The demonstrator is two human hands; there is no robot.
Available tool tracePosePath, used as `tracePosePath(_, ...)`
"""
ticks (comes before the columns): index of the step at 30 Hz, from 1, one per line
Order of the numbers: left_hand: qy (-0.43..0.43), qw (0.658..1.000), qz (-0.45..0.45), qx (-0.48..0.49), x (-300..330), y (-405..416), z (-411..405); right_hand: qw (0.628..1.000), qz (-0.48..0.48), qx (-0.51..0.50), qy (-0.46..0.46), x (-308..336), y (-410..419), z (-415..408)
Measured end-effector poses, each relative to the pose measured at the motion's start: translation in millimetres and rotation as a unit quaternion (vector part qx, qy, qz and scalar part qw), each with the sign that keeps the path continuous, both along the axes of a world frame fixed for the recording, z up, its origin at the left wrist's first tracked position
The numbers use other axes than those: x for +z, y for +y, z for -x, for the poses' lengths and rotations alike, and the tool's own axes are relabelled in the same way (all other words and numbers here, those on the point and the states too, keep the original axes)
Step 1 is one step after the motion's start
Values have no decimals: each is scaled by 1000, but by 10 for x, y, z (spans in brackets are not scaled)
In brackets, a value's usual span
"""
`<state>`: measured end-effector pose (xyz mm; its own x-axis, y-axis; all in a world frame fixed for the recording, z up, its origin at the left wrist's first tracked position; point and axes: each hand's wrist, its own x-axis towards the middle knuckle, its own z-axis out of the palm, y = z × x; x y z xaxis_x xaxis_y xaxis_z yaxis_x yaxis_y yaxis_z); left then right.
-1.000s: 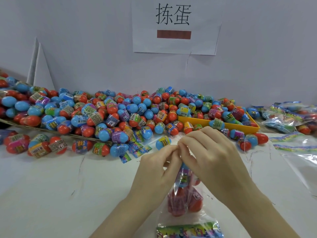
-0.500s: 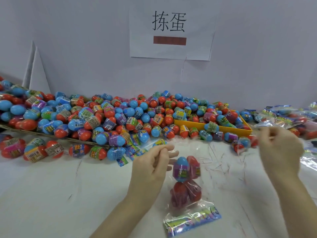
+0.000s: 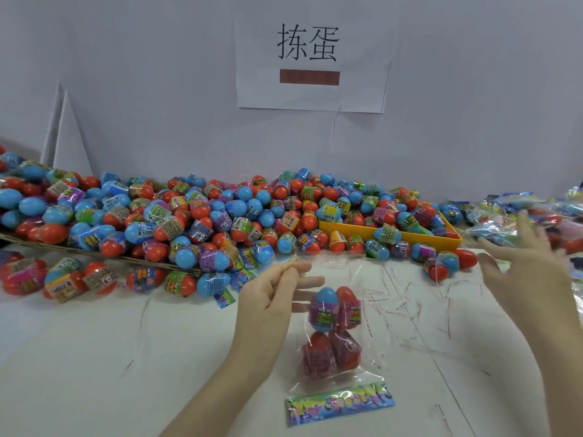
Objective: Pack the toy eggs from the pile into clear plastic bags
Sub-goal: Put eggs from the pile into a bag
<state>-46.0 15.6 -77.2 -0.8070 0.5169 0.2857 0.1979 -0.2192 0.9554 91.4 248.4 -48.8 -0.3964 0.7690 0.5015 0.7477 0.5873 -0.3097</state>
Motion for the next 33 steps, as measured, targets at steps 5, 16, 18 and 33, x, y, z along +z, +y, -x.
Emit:
tracePosePath(5, -5, 1000, 8, -6, 10, 3, 2, 987, 129, 33, 86, 19, -86, 42)
tracePosePath(16, -58, 998, -4, -25, 19, 5, 23, 879, 340, 257, 212, 114, -619, 414)
tracePosePath(18, -74, 997, -3, -23, 11, 0, 42, 806, 471, 336, 126, 67, -758, 495)
tracePosePath(33, -192, 975, 80, -78, 8, -33, 111, 664, 604, 401, 184, -145, -887, 577)
